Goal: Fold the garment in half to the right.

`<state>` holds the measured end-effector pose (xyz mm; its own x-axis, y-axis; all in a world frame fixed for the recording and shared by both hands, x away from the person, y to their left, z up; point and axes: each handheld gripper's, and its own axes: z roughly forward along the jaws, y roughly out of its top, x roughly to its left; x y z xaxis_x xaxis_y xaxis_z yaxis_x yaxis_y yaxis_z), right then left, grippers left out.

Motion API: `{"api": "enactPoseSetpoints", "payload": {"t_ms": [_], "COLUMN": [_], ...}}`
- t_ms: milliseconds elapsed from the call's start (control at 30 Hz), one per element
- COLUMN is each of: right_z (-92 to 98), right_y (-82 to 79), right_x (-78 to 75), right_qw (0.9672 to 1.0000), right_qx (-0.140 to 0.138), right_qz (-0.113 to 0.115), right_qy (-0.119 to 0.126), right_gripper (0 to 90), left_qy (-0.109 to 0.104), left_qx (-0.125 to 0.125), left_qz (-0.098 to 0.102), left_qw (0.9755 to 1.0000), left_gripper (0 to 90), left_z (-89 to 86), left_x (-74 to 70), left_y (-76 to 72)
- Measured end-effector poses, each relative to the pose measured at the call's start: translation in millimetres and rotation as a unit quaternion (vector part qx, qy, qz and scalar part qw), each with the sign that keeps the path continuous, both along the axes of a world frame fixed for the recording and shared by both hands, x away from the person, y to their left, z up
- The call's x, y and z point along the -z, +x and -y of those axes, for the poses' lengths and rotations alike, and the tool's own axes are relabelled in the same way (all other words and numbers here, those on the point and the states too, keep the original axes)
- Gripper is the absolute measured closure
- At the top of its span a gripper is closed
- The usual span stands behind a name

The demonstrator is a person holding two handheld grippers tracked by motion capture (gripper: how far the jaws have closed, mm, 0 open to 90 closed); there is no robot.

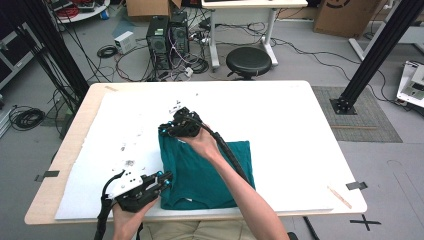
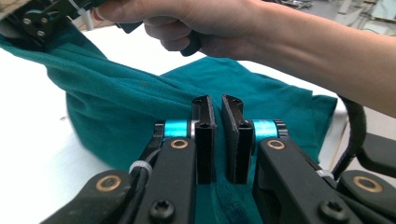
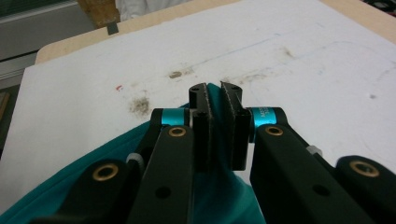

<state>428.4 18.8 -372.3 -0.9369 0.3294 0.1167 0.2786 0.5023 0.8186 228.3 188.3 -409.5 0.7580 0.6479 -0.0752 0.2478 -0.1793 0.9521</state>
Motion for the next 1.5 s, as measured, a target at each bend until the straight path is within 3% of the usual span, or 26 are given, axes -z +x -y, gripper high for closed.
{"api": "enactPoseSetpoints", "payload": {"t_ms": [433,600,767,967,1100,1167,1233,1267,1433,1500], "right_z": [58.7,85.2,102.7,125.1,137.0,142.6,148.5,151.0,163.1,168.6], "right_y": [-3.3,-1.6,-1.5,-2.9,-4.1,-4.5,-4.6,-5.2,-10.2,-11.1], "right_x": [4.8,8.1,8.7,8.5,10.6,11.3,12.2,12.9,19.3,24.3], "right_qw": [0.9991,0.9977,0.9967,0.9955,0.9945,0.9938,0.9933,0.993,0.9906,0.9894], "right_qx": [0.043,0.068,0.081,0.095,0.104,0.11,0.114,0.116,0.13,0.136], "right_qz": [0.003,0.0,-0.006,-0.005,-0.002,-0.008,-0.007,-0.01,-0.007,-0.015], "right_qy": [-0.007,-0.005,-0.006,-0.004,-0.015,-0.014,-0.016,-0.018,-0.044,-0.047], "right_gripper": [84.4,84.4,84.4,84.4,84.4,84.3,84.3,84.3,84.2,84.2], "left_qy": [0.001,0.019,0.03,0.021,0.026,0.039,0.035,0.029,0.055,0.051], "left_qx": [0.062,0.077,0.097,0.105,0.103,0.102,0.1,0.1,0.106,0.109], "left_qz": [-0.02,-0.008,-0.009,-0.012,-0.006,-0.002,0.001,-0.003,-0.011,-0.018], "left_qw": [0.9979,0.9968,0.9948,0.9942,0.9943,0.994,0.9944,0.9945,0.9928,0.9926], "left_gripper": [83.7,83.7,83.7,83.7,83.7,83.7,83.7,83.6,83.7,83.7], "left_z": [49.4,70.2,90.4,108.9,122.3,132.2,143.5,149.4,167.1,170.5], "left_x": [3.6,1.3,0.5,3.0,0.4,-1.8,-1.1,1.7,14.7,17.5], "left_y": [20.4,28.0,35.7,37.9,36.9,36.8,36.0,36.5,36.4,37.4]}}
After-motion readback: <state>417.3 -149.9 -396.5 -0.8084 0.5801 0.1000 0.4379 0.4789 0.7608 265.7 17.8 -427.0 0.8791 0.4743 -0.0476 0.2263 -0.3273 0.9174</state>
